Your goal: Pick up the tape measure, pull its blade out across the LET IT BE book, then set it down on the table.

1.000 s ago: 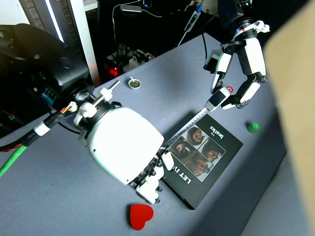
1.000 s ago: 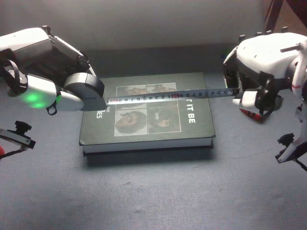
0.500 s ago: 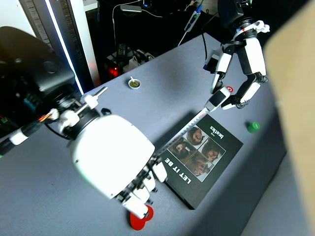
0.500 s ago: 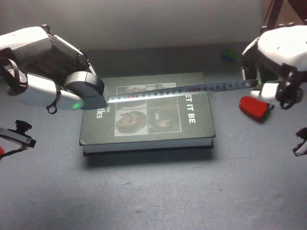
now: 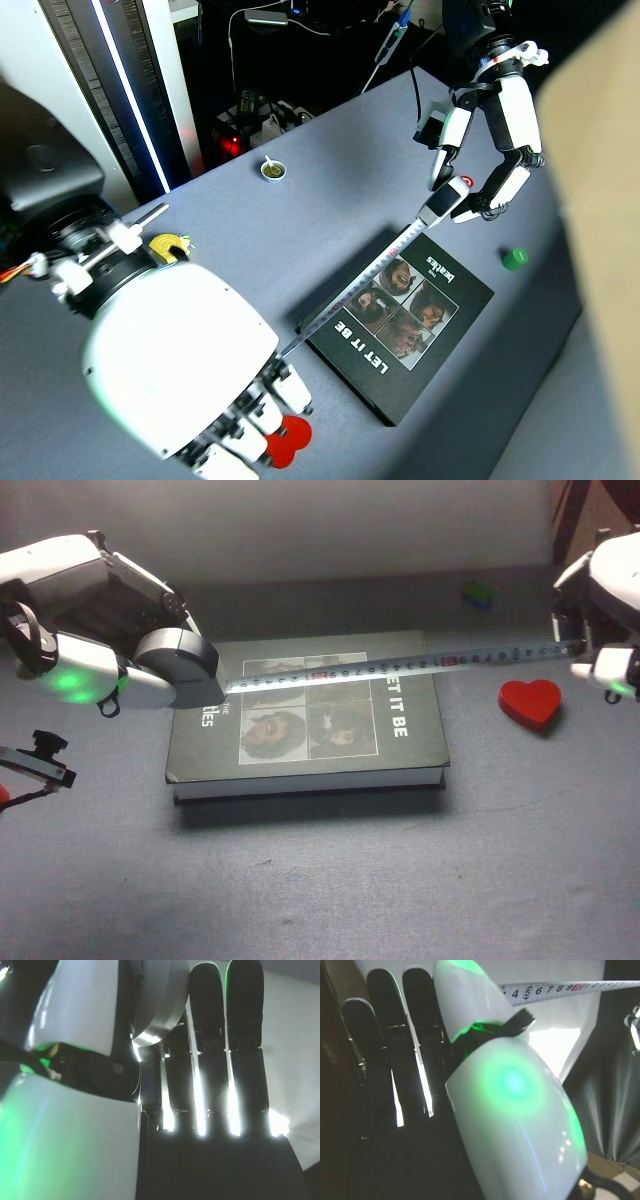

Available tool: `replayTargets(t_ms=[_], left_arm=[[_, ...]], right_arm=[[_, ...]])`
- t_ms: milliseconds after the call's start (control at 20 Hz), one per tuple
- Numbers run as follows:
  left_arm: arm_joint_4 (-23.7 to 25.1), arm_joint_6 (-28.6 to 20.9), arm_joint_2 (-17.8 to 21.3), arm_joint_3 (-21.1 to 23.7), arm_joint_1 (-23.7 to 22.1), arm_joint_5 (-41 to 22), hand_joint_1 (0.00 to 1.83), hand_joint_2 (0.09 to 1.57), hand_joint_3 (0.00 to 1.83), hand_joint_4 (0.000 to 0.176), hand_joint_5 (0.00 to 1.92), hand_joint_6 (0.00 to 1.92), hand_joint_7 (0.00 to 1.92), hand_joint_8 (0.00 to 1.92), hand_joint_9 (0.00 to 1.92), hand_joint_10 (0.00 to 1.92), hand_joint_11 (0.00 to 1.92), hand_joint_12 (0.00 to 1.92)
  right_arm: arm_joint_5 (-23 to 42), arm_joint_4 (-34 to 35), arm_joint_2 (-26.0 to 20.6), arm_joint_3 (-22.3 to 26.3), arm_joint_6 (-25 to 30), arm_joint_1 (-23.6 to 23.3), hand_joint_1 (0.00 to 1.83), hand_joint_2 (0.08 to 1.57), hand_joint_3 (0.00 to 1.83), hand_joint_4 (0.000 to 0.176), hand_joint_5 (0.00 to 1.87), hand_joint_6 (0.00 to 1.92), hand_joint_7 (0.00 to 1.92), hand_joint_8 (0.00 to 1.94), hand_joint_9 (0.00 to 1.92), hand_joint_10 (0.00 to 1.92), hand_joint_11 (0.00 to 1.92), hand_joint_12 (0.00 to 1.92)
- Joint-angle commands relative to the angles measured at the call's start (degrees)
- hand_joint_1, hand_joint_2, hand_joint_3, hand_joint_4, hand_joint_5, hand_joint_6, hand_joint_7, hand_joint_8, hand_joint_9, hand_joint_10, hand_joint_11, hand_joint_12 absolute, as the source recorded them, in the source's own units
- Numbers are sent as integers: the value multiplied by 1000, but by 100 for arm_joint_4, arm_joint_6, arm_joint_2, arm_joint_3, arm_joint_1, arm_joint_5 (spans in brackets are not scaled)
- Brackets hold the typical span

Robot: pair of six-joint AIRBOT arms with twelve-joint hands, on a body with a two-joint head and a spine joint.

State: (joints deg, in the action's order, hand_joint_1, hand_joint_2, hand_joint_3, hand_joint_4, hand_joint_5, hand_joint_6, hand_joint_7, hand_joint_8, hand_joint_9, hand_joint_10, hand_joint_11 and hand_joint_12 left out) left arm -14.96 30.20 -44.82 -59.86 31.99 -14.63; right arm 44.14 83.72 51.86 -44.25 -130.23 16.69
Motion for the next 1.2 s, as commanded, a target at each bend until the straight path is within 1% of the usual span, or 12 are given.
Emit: replayTargets(t_ms=[0,300,450,750,900,1000,1050,1100,1150], left_arm=[[4,22,47,-41,-41,-590,1390,1066,0,0,958,826,1195,617,1011,1076,906,918],[30,23,47,-31,-30,-590,1391,1063,0,0,970,811,1215,592,1004,1075,911,911],[36,23,45,-31,-24,-590,1391,1063,0,0,969,811,1214,593,1004,1075,905,909],[48,22,48,-17,-18,-590,1391,1064,0,0,965,812,1214,595,1004,1076,907,912],[47,21,52,-16,-19,-590,1390,1067,0,0,958,827,1216,601,985,1093,882,933],[47,20,57,1,-21,-590,1390,1068,0,0,958,831,1218,602,979,1098,886,945],[47,20,59,6,-22,-590,1390,1068,0,0,958,831,1218,602,979,1098,891,948],[47,20,59,12,-22,-590,1390,1068,0,0,957,831,1217,602,979,1099,892,949],[47,20,61,16,-18,-590,1390,1068,0,0,957,831,1218,602,979,1099,896,950]], right_arm=[[510,-362,-125,-21,-43,-12,1181,1193,0,0,762,1364,920,1049,810,722,495,1347],[571,-390,-225,-20,-16,9,1183,1189,0,0,769,1353,928,1035,815,713,514,1347],[588,-478,-174,10,-17,14,1183,1189,0,0,772,1356,926,1033,817,712,502,1343],[613,-578,77,38,-45,57,1185,1190,0,0,752,1356,941,1035,823,713,500,1342],[608,-578,103,44,-52,74,1185,1191,0,0,746,1359,942,1037,823,713,509,1348],[596,-579,105,54,-54,82,1190,1211,2,0,662,1370,935,1145,778,682,460,1337],[596,-582,106,56,-54,82,980,1155,0,0,645,705,802,663,712,615,390,1309],[591,-586,113,60,-53,88,888,1120,0,0,683,343,802,349,672,507,330,1240],[582,-589,120,65,-49,113,832,1092,0,0,681,146,799,163,641,381,263,1186]])
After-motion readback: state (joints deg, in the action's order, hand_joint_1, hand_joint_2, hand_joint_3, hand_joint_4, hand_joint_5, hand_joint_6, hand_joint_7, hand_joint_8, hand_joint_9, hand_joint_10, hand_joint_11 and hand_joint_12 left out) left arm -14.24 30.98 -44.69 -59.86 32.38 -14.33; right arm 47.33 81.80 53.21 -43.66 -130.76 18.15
